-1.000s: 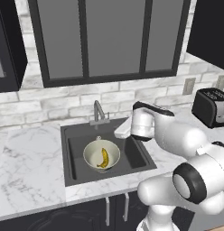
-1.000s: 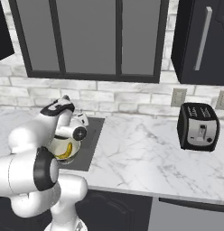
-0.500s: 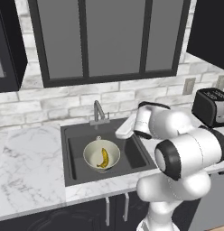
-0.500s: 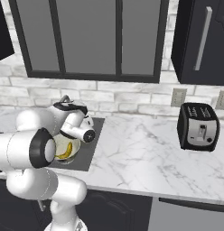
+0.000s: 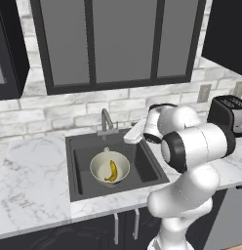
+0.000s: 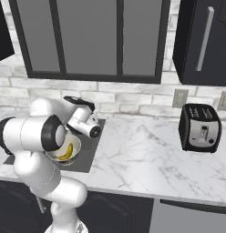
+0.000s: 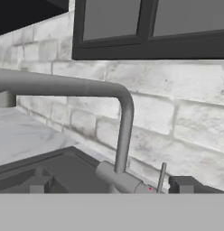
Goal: Pick the banana from the cabinet and place it in the bowl. Then pick the bowl and place it in the sink. Then turn on the sink facuet.
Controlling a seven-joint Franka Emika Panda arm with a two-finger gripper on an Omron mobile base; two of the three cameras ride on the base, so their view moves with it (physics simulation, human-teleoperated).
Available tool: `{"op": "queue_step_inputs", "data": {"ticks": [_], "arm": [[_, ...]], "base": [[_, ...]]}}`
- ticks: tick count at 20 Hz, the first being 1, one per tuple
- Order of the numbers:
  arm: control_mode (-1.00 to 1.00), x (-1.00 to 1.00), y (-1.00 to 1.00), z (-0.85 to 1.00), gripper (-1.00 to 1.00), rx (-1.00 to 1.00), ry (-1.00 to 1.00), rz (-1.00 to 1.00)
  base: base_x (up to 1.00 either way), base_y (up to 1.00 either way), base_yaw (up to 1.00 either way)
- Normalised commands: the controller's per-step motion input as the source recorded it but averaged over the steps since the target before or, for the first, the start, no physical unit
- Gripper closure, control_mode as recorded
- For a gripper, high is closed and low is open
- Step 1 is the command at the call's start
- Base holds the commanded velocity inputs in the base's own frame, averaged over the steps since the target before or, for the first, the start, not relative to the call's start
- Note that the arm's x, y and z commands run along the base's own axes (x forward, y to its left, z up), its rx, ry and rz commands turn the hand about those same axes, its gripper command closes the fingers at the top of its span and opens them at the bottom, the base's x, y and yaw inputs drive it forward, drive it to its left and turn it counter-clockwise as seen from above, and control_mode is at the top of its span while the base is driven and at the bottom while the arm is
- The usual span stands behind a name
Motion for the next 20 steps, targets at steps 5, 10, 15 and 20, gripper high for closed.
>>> {"op": "queue_step_inputs", "data": {"ticks": [5,10,15,20], "arm": [[-1.0,0.6,0.03,-0.01,-1.0,0.0,0.02,0.0],[-1.0,0.61,0.01,-0.04,-1.0,0.0,0.04,0.0],[-1.0,0.54,0.02,-0.17,-1.0,0.0,0.04,0.0],[-1.0,0.42,0.14,-0.23,-1.0,0.0,0.02,0.0]], "base": [[0.0,0.0,0.0],[0.0,0.0,0.0],[0.0,0.0,0.0],[0.0,0.0,0.0]]}}
